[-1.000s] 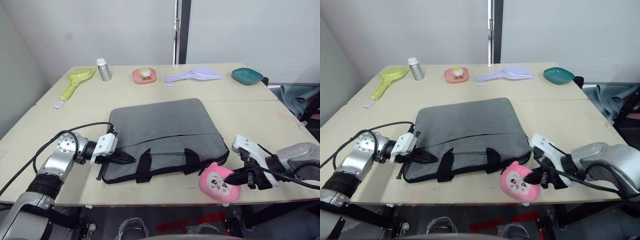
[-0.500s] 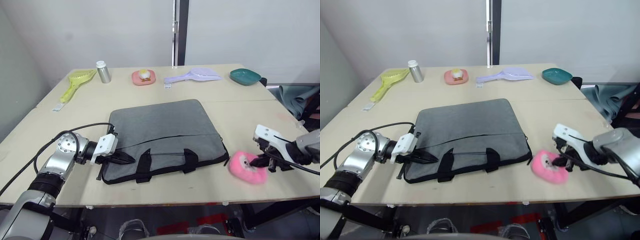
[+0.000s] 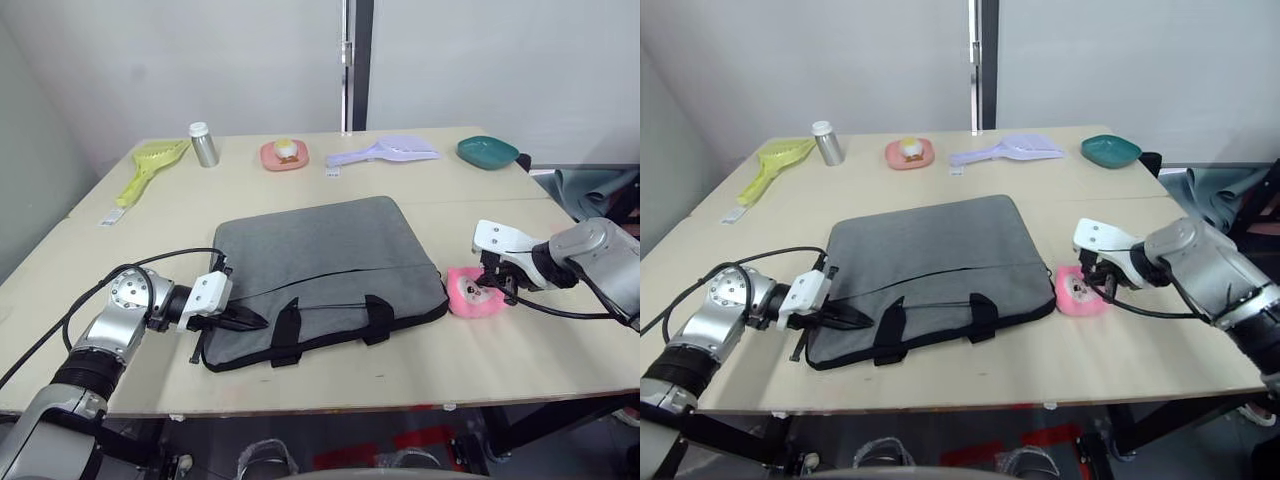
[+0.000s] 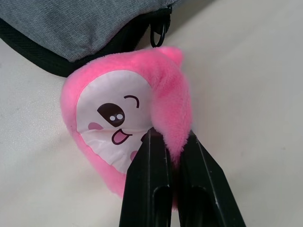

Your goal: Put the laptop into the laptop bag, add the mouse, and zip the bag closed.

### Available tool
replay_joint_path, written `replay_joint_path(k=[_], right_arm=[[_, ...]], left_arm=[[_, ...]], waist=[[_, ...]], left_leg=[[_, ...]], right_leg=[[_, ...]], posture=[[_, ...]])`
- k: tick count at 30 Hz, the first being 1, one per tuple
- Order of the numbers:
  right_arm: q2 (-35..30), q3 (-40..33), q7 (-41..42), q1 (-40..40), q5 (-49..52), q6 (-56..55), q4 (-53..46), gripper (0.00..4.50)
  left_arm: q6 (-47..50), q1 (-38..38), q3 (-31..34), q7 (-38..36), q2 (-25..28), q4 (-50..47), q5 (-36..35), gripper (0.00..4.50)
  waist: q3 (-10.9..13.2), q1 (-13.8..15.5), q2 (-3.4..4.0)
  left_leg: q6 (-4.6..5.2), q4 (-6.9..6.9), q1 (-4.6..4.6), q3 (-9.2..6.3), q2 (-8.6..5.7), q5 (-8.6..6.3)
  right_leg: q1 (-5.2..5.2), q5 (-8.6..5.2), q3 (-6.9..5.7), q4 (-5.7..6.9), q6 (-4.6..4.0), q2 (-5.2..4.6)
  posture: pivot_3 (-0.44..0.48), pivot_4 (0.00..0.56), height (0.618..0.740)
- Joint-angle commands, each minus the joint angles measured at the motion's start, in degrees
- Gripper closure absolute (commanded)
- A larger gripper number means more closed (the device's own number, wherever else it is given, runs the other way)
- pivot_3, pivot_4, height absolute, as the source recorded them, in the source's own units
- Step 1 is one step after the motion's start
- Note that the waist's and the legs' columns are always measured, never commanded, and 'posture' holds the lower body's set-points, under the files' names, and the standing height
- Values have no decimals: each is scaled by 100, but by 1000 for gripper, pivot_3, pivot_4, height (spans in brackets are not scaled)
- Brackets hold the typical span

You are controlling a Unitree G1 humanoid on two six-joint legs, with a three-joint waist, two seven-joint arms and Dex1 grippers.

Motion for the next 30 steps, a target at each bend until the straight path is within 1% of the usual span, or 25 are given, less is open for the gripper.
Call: replay_joint_path(k=[1,4,12,14,17,19,20,21,22,23,25,30], right_arm=[[389,-195,-276,-534,-290,-226,66,4476],[738,-392,-398,-710,-237,-152,130,4476],[711,-548,-208,-351,-237,-343,95,4476],[770,-715,-125,-217,-45,-294,-15,4476],[854,-846,-157,-169,84,100,52,4476],[890,-873,-200,-204,118,444,246,3815],[916,-902,-220,-233,151,585,321,3606],[945,-962,-218,-272,222,728,387,3160],[955,-1073,-258,-359,259,843,567,2892],[926,-1205,-230,-441,333,915,728,2498],[812,-1432,-168,-609,438,1011,1033,1850],[570,-1667,-62,-875,520,960,1426,116]], left_arm=[[45,358,-465,-260,77,259,469,4500],[59,356,-489,-260,70,230,449,4500],[48,388,-519,-260,90,181,426,4500],[46,377,-515,-260,63,191,430,4500],[64,345,-497,-260,19,209,438,4500],[89,311,-465,-260,-9,215,435,4500],[99,298,-447,-260,-22,216,433,4500],[110,286,-431,-259,-31,214,429,4500],[146,269,-406,-259,-33,191,406,4500],[166,258,-395,-259,-23,170,387,4500],[181,267,-390,-260,16,150,365,4500],[185,304,-393,-260,60,139,353,4500]], waist=[[-4,-45,6],[-4,-71,7],[-1,-31,3],[-1,-33,3],[-1,-38,4],[-1,-35,4],[-1,-30,3],[0,-27,3],[0,-26,3],[1,-27,4],[3,-23,6],[3,5,7]], left_leg=[[0,0,1,3,0,0],[0,2,2,9,-1,0],[0,-19,-5,16,-1,0],[0,-20,-4,18,-1,0],[0,-20,-2,22,-1,0],[0,-20,-1,25,-1,0],[0,-20,0,25,-1,0],[0,-20,0,25,-1,0],[0,-20,-1,25,-2,0],[0,-20,-1,25,-2,0],[0,-19,-3,27,-4,0],[0,-24,-3,27,-2,0]], right_leg=[[-3,0,4,2,0,0],[-10,1,12,10,1,0],[-17,1,10,-9,1,9],[-18,1,12,-10,1,8],[-19,1,17,-10,1,7],[-19,1,20,-9,1,7],[-19,1,20,-9,1,7],[-19,1,19,-10,1,8],[-19,1,19,-10,1,8],[-19,1,20,-10,1,7],[-22,1,21,-10,1,7],[-23,1,19,-12,1,8]], posture=[[0,150,740],[0,150,740],[0,150,740],[0,150,740],[0,150,740],[0,150,740],[0,150,740],[0,150,740],[0,150,740],[0,150,740],[0,150,740],[0,150,740]])
